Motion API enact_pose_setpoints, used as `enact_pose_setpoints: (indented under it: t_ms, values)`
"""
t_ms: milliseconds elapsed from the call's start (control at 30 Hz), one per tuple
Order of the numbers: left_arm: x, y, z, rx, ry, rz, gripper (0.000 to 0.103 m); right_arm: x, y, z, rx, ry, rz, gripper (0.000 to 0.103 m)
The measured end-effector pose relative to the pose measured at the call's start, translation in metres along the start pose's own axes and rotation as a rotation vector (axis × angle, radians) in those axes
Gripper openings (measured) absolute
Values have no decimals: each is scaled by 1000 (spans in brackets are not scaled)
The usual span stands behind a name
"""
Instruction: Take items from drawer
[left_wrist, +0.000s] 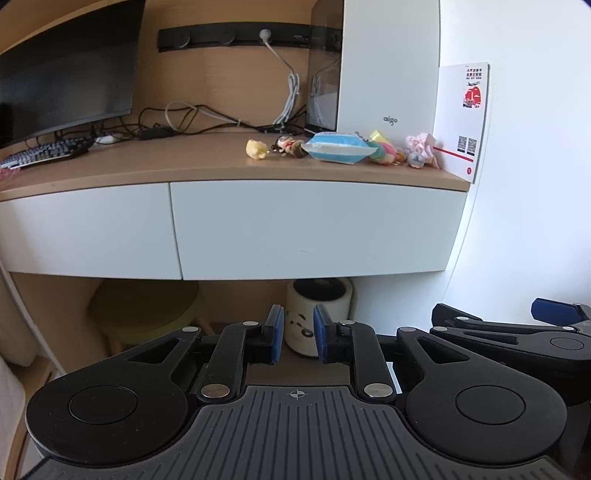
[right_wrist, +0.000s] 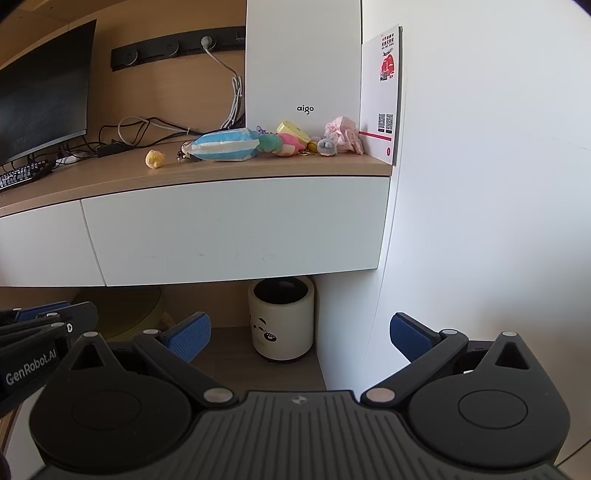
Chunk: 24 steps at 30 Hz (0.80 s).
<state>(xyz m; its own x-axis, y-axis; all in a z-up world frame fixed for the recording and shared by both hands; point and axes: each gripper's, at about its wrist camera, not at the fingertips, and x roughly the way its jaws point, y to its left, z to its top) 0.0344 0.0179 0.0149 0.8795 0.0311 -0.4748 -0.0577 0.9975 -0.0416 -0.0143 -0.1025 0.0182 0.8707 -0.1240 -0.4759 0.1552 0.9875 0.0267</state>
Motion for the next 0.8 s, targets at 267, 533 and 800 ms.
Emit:
enact_pose_setpoints:
  t_ms: [267,533,800]
  values:
    - [-4,-5,0,12,-22,-25,20,-2,-4,1,2,-10,-6,103]
    - [-5,-8,-1,24,-20,-6,19,-6,-6,1,7,-16,-10,103]
    - [-3,-10,-2,31,-11,-9,19,-8,-8,2,13,-20,-11,103]
